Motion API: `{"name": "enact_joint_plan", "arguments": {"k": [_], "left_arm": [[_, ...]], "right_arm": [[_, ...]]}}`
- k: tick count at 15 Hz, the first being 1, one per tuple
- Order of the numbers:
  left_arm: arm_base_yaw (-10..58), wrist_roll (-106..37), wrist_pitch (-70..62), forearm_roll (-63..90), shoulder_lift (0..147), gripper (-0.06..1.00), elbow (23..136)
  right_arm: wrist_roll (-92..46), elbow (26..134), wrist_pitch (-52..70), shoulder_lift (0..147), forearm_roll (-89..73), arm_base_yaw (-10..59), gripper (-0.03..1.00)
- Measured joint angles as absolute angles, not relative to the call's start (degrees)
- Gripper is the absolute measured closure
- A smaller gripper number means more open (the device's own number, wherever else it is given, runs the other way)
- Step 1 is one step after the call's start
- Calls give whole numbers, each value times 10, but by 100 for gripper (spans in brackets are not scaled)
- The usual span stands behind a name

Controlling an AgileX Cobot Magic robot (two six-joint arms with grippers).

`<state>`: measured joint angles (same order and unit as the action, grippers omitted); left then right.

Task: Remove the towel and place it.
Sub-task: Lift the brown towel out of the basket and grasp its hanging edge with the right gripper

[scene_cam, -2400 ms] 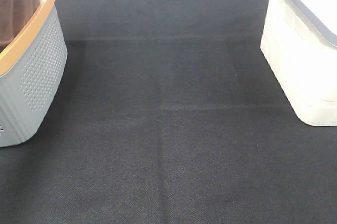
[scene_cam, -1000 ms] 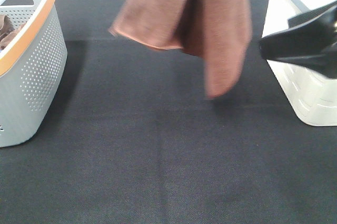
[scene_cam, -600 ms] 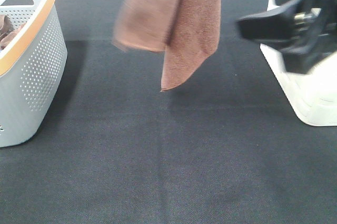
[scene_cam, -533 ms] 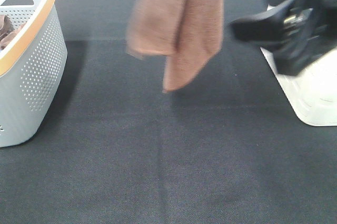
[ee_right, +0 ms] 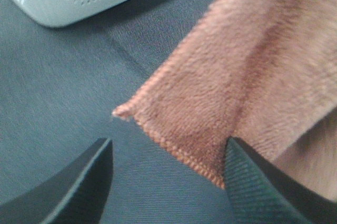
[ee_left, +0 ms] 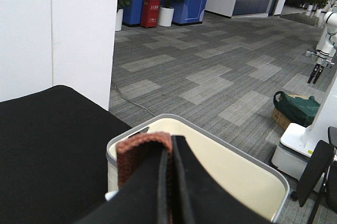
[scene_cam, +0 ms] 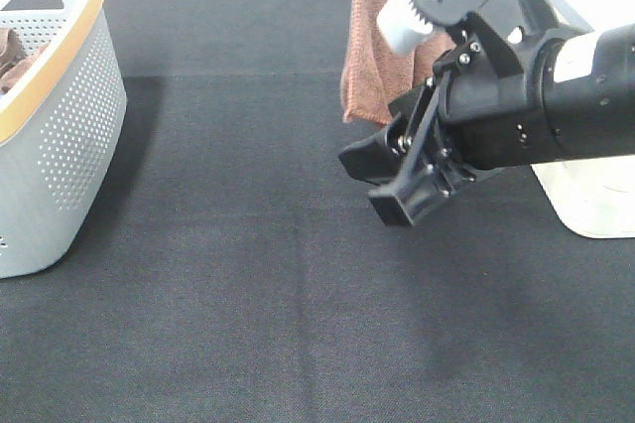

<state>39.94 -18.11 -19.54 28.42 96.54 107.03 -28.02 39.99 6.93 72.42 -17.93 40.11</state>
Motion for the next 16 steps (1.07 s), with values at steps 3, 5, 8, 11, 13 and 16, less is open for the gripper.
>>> {"name": "enact_joint_plan", "arguments": {"k": [3, 5, 8, 11, 13, 16], "left_arm": [[399, -181, -195, 284, 965, 94, 1070], [399, -181, -195, 284, 965, 94, 1070], [399, -181, -195, 284, 965, 94, 1070], [400, -181, -183, 280, 965, 94, 1070], [411, -181, -166, 280, 967, 94, 1070], [449, -194, -153, 270, 980, 94, 1070]], "right_arm": [[-219, 400, 38, 722, -179, 401, 38], [-202, 400, 26, 718, -179, 401, 38], [-201, 400, 26, 717, -179, 401, 38], [-201, 412, 25, 717, -184, 404, 37], [-201, 425, 17, 717, -190, 429, 28], [-201, 427, -6, 717, -190, 441, 19]]}}
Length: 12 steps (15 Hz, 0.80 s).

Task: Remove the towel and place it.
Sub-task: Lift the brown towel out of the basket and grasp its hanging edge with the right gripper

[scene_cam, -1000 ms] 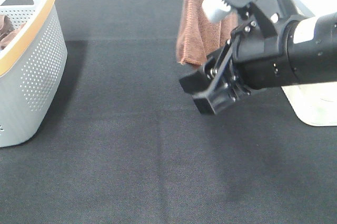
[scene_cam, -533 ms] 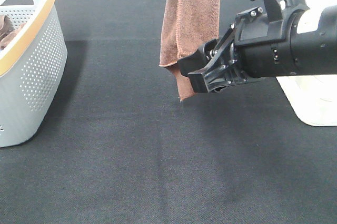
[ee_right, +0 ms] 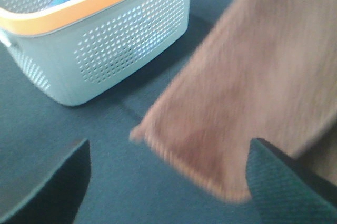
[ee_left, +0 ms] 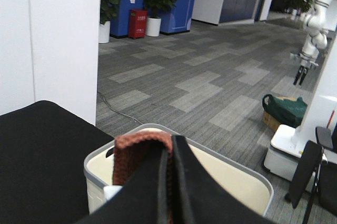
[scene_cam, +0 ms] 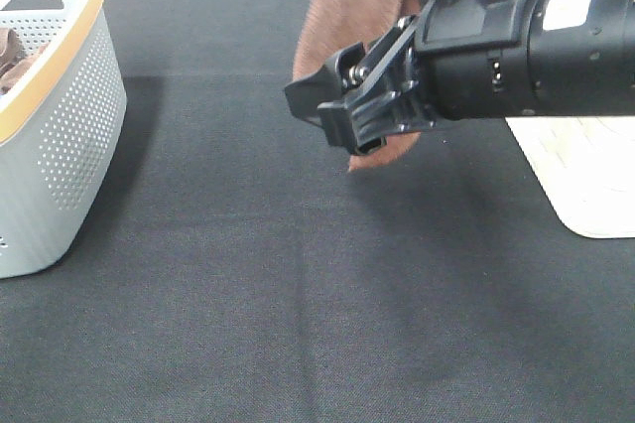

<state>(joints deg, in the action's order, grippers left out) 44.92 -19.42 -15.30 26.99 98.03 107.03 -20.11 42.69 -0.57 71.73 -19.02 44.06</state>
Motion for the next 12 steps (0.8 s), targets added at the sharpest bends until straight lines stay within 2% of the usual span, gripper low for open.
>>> {"name": "enact_joint_plan", "arguments": {"k": [7, 12], "left_arm": [[466, -207, -151, 261, 981, 94, 1070], [466, -201, -173, 192, 960, 94, 1071]], "right_arm": [[-198, 427, -8, 717, -235, 441, 19], [-198, 427, 0, 717, -257, 441, 19]]}}
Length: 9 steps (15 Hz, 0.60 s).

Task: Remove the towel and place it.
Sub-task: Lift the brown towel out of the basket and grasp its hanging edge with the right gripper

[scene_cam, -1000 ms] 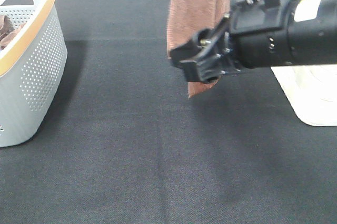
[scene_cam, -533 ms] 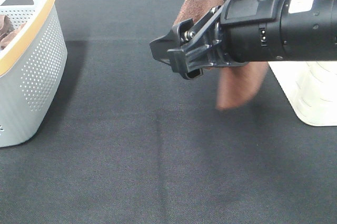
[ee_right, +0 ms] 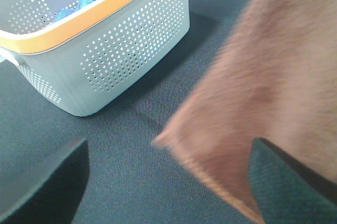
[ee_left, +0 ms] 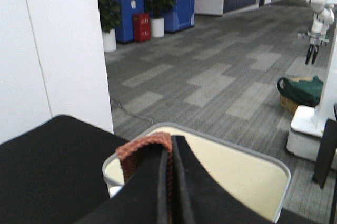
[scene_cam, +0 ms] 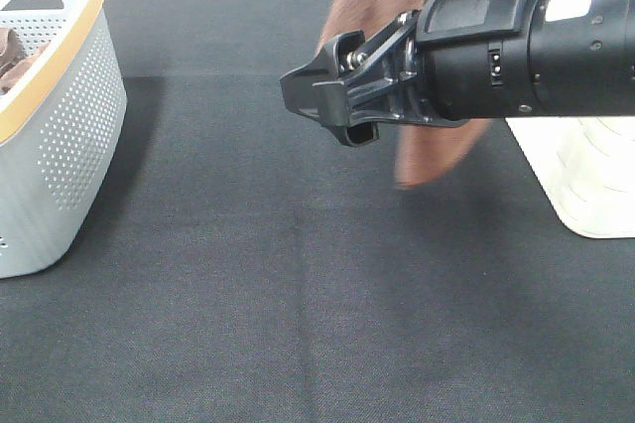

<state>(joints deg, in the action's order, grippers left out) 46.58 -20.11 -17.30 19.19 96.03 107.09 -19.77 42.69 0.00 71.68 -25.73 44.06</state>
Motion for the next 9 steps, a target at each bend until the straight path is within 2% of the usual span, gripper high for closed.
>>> {"name": "enact_joint_plan", "arguments": {"k": [4, 9], "left_arm": [[466, -192, -204, 172, 960, 94, 1071], [466, -148, -217, 157, 960, 94, 1072]], "right_arm": [[-198, 427, 0, 717, -264, 441, 19], [-186, 427, 0, 717, -271, 441, 10]]}}
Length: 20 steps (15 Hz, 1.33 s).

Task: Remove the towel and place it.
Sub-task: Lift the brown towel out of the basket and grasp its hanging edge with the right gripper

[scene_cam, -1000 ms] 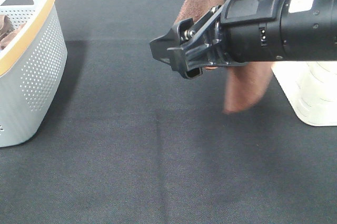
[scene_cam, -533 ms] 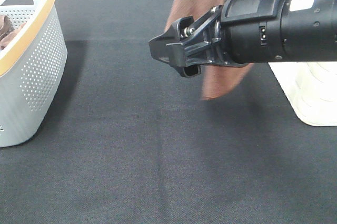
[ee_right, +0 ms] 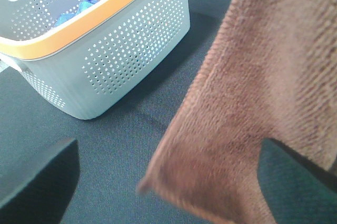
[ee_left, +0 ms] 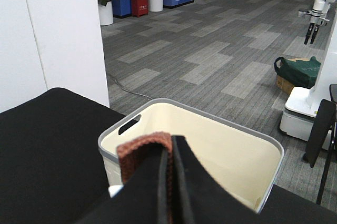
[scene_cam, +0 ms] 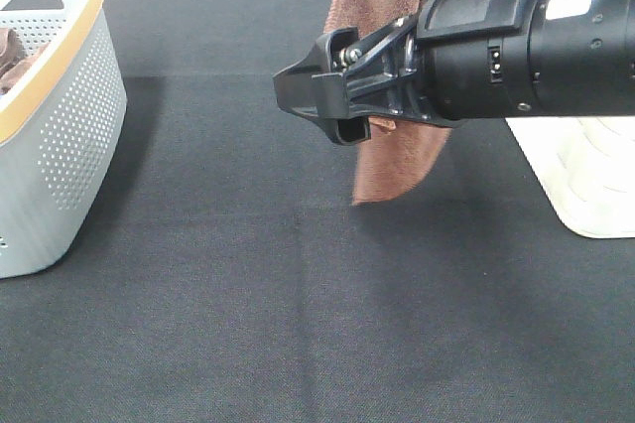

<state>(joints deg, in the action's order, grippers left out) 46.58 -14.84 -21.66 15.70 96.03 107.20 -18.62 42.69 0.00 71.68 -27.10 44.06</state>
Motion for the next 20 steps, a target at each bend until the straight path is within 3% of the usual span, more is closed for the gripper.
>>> {"name": "enact_joint_plan", "arguments": {"k": [12, 17, 20], "left_arm": [[466, -50, -377, 17, 949, 94, 1125], [466, 0, -410, -61, 945, 94, 1125], [466, 11, -418, -76, 945, 94, 1125]], "right_arm": [[-190, 427, -7, 718, -276, 441, 10], [-291, 427, -31, 751, -259, 441, 10], [-313, 448, 56, 765, -256, 441, 19]]}}
